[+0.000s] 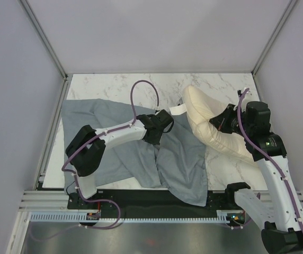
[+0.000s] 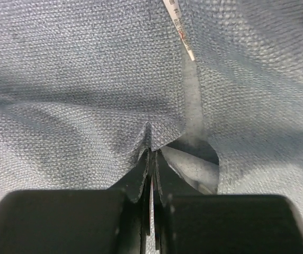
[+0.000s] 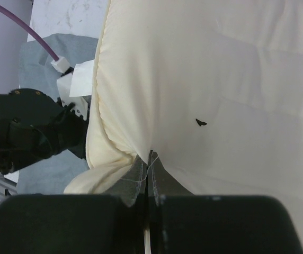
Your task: Put the pillow into the pillowcase
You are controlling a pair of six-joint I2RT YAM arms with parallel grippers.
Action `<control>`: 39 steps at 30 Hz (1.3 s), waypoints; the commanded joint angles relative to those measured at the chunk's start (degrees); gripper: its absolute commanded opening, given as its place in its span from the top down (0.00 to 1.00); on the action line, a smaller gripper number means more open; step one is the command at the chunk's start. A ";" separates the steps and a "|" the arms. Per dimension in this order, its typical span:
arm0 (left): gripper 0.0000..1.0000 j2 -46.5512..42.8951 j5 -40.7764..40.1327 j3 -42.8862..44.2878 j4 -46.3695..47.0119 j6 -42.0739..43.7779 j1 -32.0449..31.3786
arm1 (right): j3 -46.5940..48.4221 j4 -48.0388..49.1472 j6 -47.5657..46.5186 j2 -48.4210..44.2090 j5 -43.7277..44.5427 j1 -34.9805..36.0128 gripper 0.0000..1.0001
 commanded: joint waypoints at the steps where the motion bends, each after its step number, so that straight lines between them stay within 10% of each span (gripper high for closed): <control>1: 0.98 -6.43 7.23 0.15 0.31 -0.08 3.84 | 0.35 3.37 -0.20 -1.97 -4.07 0.01 1.00; 17: 0.98 -17.95 27.03 -5.04 4.44 -0.96 15.01 | -8.70 7.23 4.27 -4.08 -21.57 6.68 1.00; 39: 0.98 -25.25 27.64 -5.48 2.07 -1.22 17.12 | -12.93 10.57 2.52 12.52 -4.61 27.95 1.00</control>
